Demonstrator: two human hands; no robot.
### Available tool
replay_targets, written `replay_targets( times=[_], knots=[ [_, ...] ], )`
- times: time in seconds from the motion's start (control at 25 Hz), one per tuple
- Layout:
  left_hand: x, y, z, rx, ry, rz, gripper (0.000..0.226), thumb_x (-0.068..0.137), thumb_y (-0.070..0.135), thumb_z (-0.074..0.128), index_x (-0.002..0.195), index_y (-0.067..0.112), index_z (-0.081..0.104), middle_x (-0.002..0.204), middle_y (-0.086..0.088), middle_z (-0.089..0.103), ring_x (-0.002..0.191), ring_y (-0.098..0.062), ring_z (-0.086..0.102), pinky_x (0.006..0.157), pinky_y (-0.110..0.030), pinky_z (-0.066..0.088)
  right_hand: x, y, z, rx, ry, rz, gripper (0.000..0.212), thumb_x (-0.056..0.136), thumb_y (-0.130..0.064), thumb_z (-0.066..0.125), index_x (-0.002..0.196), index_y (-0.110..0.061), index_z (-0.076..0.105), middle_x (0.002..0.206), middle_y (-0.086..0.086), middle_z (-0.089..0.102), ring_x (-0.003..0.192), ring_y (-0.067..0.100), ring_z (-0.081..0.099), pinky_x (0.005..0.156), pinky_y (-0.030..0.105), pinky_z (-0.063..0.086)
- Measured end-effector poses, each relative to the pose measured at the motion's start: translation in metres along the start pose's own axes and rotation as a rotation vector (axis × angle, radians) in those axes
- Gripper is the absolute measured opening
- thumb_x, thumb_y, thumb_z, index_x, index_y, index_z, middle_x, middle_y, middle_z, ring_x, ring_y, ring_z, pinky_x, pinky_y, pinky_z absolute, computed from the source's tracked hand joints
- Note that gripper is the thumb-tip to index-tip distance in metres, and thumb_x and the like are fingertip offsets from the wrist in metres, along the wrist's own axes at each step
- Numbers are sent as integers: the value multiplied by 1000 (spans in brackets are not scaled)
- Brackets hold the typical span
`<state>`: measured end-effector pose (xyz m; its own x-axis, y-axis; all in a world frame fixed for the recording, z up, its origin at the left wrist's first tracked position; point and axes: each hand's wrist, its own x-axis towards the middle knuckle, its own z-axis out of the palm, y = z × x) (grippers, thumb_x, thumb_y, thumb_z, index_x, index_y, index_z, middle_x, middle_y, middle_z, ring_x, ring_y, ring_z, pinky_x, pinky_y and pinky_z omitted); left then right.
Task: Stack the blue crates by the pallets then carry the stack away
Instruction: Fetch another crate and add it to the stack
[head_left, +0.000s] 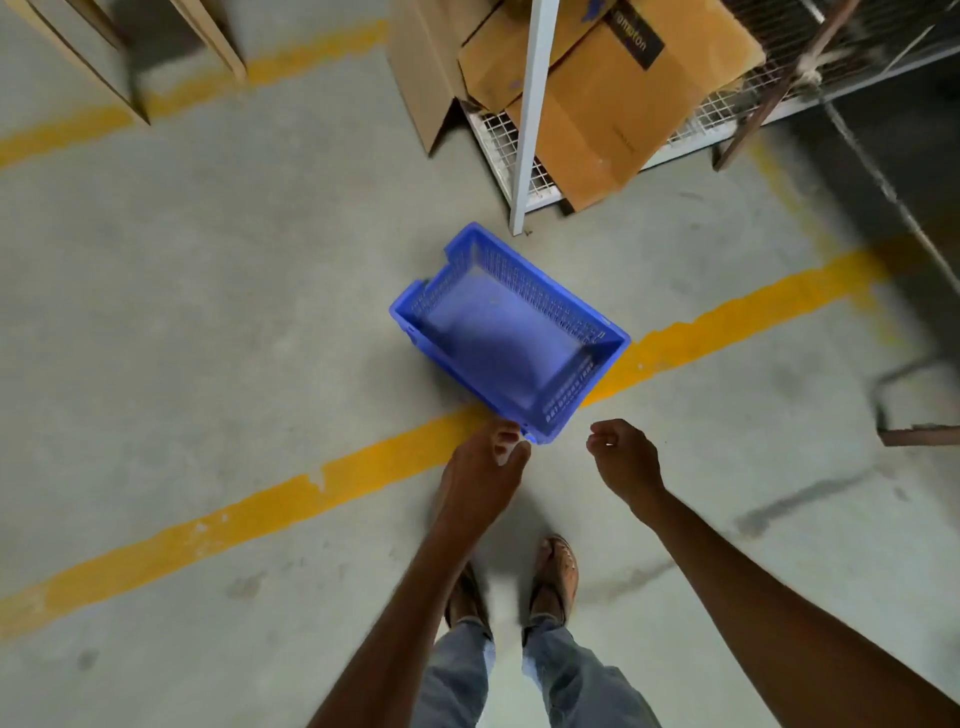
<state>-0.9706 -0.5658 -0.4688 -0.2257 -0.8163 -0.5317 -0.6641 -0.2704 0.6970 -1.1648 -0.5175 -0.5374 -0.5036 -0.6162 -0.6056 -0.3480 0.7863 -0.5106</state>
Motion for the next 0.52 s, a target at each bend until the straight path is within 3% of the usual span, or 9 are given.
replay_targets(
  times=[0.12, 0.28, 0.32, 0.4, 0.52],
  knots=[
    [67, -32, 56, -44, -65, -80, 23, 90, 28, 62, 113, 25, 64, 108, 8, 71, 100, -12, 68, 85, -26, 48, 86, 26, 39, -57, -60, 69, 34, 91, -17, 57, 122, -10, 66, 127, 6, 66, 119, 27, 58, 96, 29, 41],
    [144, -95, 126, -54, -89, -103, 24, 91, 21, 61, 115, 19, 66, 107, 4, 73, 97, -13, 70, 77, -16, 41, 184, 66, 102, -154, -108, 132, 44, 98, -19, 50, 137, 0, 53, 144, 13, 51, 133, 29, 47, 107, 33, 34],
    [160, -111, 141, -53, -77, -96, 24, 92, 20, 60, 116, 18, 66, 108, 2, 73, 99, -15, 70, 78, -15, 42, 201, 73, 116, -101, -110, 191, 45, 97, -21, 51, 137, 1, 52, 139, 15, 54, 128, 29, 50, 103, 33, 37],
    [188, -139, 170, 4, -52, -63, 29, 93, 19, 58, 121, 17, 65, 117, -2, 71, 107, -20, 65, 89, -25, 47, 230, 84, 140, 99, -95, 301, 41, 85, -27, 56, 120, -4, 57, 111, 14, 60, 99, 30, 56, 82, 34, 43],
    [220, -162, 212, 233, -54, 94, 39, 91, 15, 57, 130, 13, 59, 130, -7, 64, 123, -27, 55, 102, -38, 41, 258, 102, 163, 350, 5, 357, 36, 67, -26, 55, 101, -13, 56, 89, 9, 56, 70, 25, 49, 62, 31, 39]
  ],
)
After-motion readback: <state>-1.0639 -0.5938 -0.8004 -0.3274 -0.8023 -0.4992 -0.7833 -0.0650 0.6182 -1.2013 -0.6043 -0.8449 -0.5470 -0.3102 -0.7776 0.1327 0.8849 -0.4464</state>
